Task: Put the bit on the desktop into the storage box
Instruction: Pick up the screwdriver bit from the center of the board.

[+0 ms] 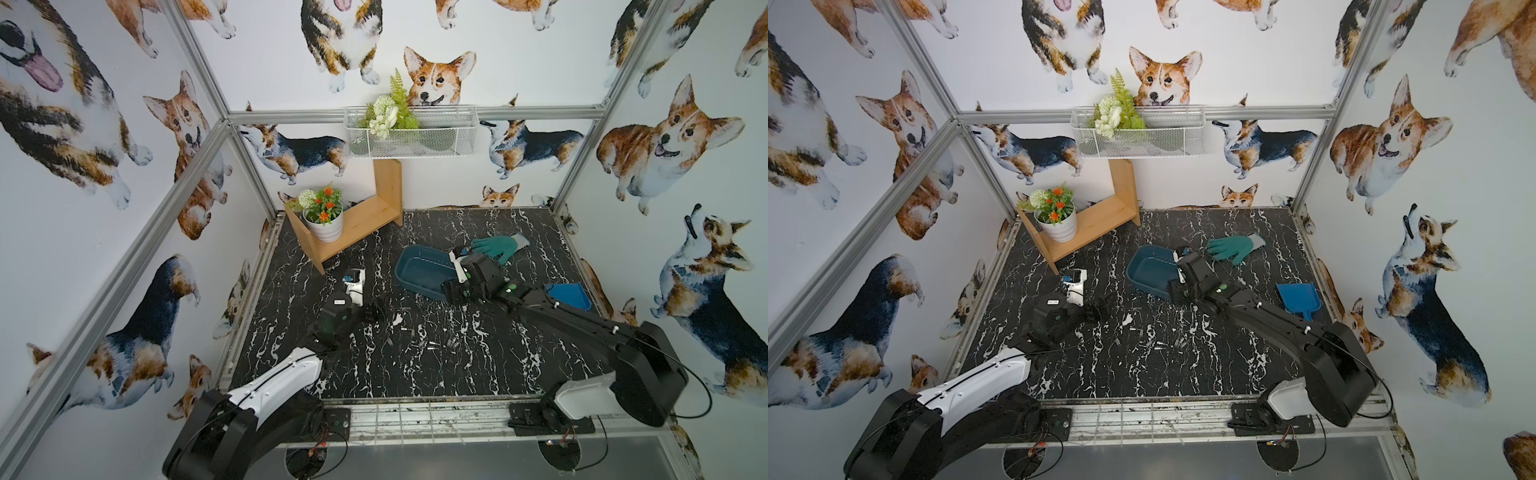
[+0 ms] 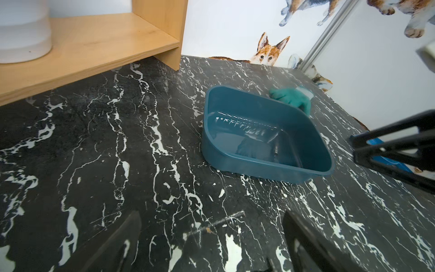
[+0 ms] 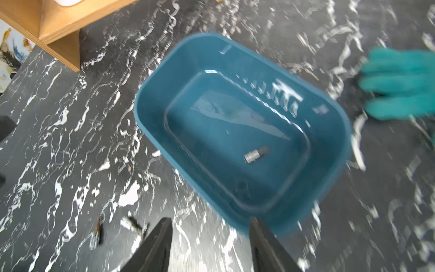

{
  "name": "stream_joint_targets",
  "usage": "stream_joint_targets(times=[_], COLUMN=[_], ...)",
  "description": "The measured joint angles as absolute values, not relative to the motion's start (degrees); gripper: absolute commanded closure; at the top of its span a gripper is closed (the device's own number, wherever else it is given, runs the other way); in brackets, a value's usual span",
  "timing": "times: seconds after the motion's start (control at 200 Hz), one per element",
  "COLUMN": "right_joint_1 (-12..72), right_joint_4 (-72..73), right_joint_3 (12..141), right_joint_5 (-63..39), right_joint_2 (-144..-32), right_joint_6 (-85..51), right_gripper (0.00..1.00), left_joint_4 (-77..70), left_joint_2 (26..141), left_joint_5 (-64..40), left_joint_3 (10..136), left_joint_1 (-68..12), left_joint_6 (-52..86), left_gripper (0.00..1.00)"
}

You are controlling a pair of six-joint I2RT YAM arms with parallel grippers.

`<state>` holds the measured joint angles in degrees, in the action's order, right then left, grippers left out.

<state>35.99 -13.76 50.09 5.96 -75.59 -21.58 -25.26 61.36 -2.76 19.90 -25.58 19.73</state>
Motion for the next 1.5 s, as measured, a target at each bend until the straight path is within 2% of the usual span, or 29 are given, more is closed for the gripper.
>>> stream_joint_targets(times=[0.22,0.37,0.48,0.721,0.901,1.196,1.501], right_joint_1=[36.5,38.9,43.6,55.4,61.3,65.7,66.4], right_joint_4=[-14.6,-14.9,-14.7,-11.8,-9.1,-8.1,-10.7], right_joint_3=[41.3,38.9,38.8,42.9,49.6,60.5,65.4], right_joint_5=[5.9,4.9,4.5,4.7,5.1,6.8,9.6], right_joint_2=[-65.5,-64.8,-65.6,-75.9,-85.5,-99.3,-106.5], right_joint_6=[-26.5,-27.9,-28.0,-29.9,-31.1,-31.3,-31.3], right_gripper=[0.42,0.42,0.42,0.43,0.45,0.49,0.57], left_joint_4=[-24.7,-21.8,-19.3,-15.0,-12.8,-11.7,-13.0], left_joint_2=[64.3,64.3,62.3,54.2,50.2,40.2,25.6], left_joint_5=[-3.2,-1.7,0.2,9.6,14.7,18.4,19.5], left_joint_3=[22.2,22.5,22.3,19.5,18.0,13.4,7.6], left_joint_1=[-27.1,-27.8,-27.9,-27.7,-24.7,-20.8,-20.7], left_joint_6=[19.6,20.0,20.9,22.1,23.3,25.2,25.1], left_gripper=[0.0,0.0,0.0,0.0,0.0,0.0,0.0])
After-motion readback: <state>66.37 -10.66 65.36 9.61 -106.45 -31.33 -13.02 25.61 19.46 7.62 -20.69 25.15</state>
